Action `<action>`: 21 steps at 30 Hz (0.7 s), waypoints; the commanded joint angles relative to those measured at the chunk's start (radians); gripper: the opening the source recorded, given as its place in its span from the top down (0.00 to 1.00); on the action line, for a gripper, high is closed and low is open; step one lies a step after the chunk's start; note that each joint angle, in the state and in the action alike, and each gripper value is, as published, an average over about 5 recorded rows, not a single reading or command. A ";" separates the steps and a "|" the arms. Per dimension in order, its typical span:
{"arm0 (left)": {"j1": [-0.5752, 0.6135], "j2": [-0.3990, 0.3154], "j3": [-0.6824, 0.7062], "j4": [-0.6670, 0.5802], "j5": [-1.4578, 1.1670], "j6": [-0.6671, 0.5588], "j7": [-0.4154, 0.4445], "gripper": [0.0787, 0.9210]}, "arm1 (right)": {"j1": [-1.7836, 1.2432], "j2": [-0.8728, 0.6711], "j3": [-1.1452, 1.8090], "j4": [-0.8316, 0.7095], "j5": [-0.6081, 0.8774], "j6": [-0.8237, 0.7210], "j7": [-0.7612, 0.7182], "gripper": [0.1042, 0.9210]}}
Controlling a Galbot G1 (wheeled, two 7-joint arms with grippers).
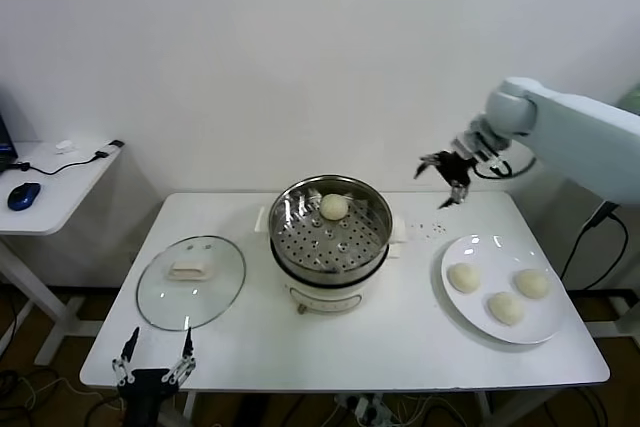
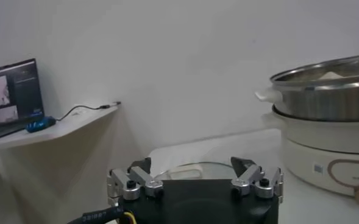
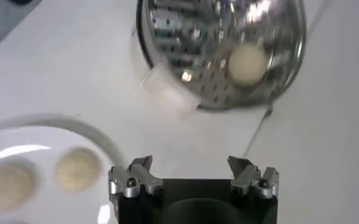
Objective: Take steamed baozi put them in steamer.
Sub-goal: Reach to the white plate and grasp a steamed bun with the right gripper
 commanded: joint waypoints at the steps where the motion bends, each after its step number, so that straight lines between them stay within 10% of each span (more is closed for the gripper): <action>1: 0.000 0.001 0.000 0.002 0.003 0.002 0.000 0.12 | -0.178 -0.172 0.088 0.028 0.036 -0.306 -0.021 0.12; 21: 0.003 -0.006 -0.005 0.027 0.024 0.001 -0.002 0.12 | -0.504 0.044 0.363 -0.174 -0.163 -0.267 -0.002 0.12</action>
